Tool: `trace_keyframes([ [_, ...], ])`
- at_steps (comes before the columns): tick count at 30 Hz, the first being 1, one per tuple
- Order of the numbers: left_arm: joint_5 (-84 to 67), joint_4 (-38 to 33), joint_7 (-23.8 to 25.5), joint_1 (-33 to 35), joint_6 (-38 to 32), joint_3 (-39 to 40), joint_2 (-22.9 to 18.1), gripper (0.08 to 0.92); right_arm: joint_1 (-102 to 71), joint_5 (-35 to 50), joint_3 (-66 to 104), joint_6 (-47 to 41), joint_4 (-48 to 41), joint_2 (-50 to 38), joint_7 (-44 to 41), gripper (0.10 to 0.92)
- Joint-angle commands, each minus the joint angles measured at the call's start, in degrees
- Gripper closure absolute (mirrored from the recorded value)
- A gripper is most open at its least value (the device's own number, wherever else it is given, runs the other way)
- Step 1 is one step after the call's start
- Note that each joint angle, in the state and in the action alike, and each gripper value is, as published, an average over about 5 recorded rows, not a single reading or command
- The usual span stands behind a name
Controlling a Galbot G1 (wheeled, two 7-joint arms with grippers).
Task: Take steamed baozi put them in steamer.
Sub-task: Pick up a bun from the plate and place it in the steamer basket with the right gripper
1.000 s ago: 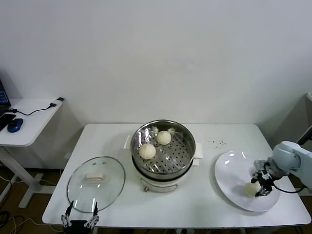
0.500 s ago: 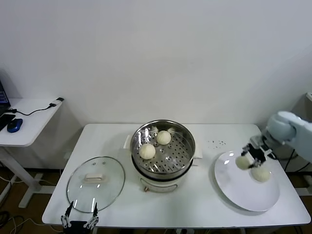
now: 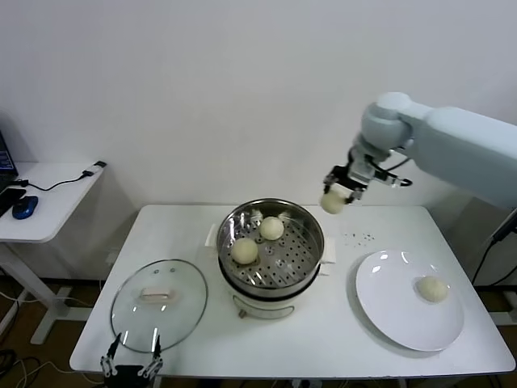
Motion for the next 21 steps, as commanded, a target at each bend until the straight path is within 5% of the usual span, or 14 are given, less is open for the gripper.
trace_keyframes([
  [1, -1.43, -0.41, 0.08, 0.28, 0.59, -0.13, -0.04, 0.177, -2.25, -0.33, -1.78, 5.19, 0.52, 15.76, -1.41, 0.448],
  [21, -1.98, 0.83, 0.1, -0.54, 1.24, -0.42, -0.08, 0.177, -12.49, -3.36, -3.25, 6.08, 1.26, 17.95, -2.35, 0.448],
])
